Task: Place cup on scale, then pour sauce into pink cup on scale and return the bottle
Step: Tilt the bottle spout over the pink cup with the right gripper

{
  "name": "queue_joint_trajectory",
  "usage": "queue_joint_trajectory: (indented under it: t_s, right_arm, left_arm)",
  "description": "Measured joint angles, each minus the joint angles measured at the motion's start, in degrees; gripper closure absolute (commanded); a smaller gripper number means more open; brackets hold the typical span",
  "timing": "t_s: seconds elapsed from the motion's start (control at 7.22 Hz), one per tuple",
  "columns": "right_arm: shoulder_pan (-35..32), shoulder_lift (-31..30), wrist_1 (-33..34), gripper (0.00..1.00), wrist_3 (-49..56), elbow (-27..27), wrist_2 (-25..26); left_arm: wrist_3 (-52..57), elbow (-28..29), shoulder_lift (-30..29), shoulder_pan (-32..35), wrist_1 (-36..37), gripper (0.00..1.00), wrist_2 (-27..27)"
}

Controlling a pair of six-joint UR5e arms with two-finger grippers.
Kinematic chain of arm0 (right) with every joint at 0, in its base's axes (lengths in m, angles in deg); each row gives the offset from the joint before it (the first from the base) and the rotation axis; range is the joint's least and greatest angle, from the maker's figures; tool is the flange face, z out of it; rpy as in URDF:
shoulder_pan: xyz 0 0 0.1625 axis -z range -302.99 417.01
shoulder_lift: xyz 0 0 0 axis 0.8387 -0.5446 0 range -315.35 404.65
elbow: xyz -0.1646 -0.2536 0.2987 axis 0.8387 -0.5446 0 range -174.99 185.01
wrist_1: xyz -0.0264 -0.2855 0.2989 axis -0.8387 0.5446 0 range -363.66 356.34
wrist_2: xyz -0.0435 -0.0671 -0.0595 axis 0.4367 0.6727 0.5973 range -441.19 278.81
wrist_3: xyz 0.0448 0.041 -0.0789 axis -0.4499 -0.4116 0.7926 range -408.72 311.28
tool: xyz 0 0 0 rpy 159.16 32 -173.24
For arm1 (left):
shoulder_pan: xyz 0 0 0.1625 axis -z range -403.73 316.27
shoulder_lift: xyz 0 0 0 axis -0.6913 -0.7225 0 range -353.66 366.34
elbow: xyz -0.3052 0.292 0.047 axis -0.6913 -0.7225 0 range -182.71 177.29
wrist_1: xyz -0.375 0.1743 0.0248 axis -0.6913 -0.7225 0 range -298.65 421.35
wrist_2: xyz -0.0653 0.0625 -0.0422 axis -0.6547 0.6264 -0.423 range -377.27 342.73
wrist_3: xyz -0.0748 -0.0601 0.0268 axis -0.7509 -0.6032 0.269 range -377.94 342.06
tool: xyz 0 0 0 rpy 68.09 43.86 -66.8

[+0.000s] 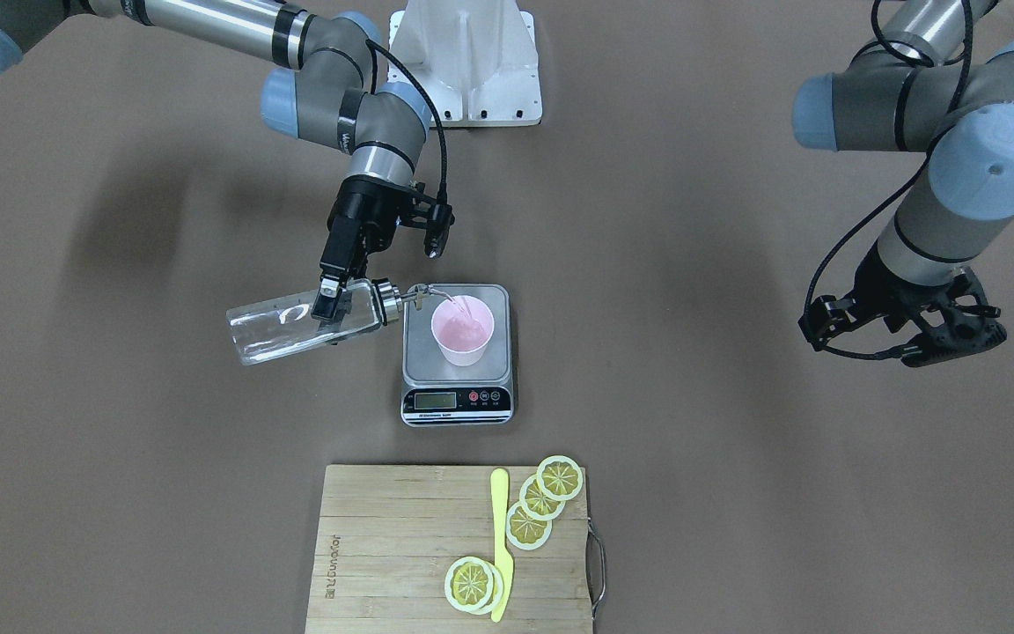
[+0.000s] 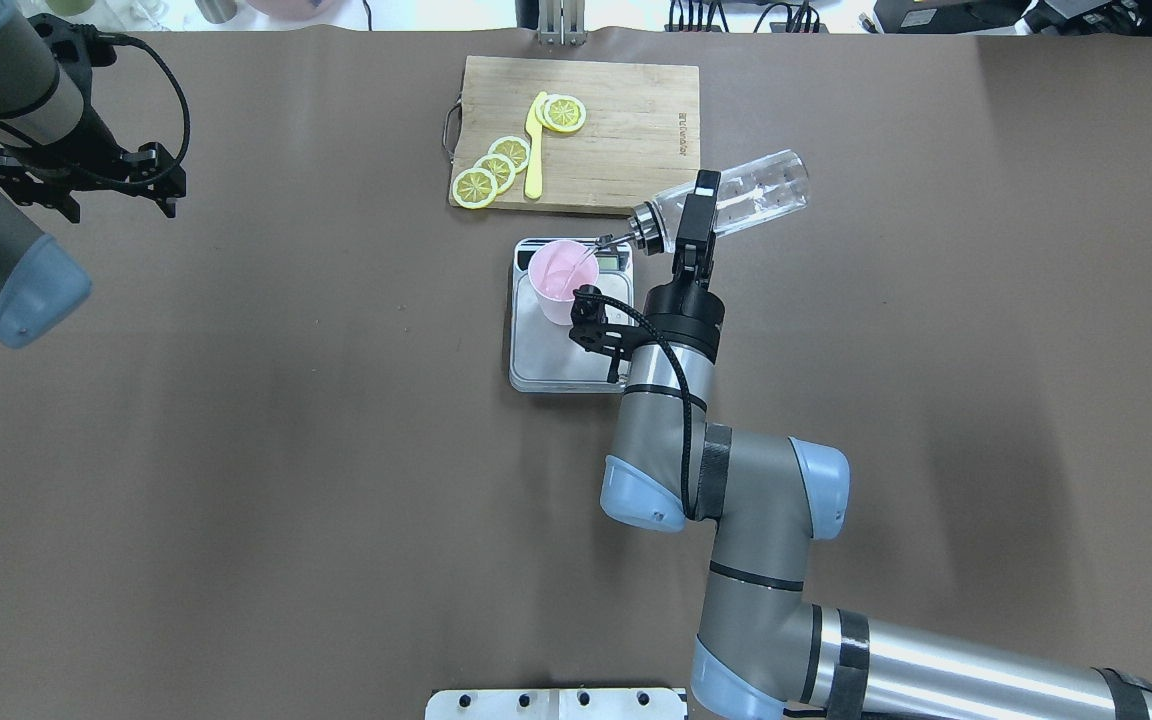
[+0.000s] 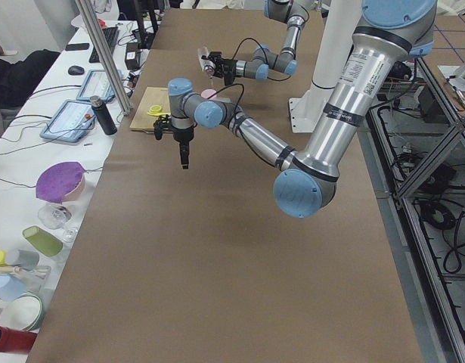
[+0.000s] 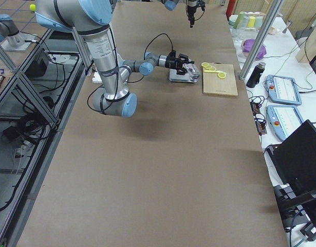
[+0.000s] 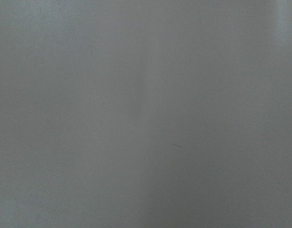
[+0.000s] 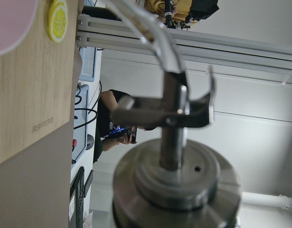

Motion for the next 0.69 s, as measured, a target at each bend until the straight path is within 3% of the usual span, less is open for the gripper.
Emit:
queue_joint_trajectory:
  t_s: [0.69]
  right_arm:
    - [-1.5, 0.8, -0.7, 1.0, 0.6, -3.0, 1.8]
  left_arm:
    - [0.0, 1.3, 0.0, 0.3, -1.4, 0.02, 0.0]
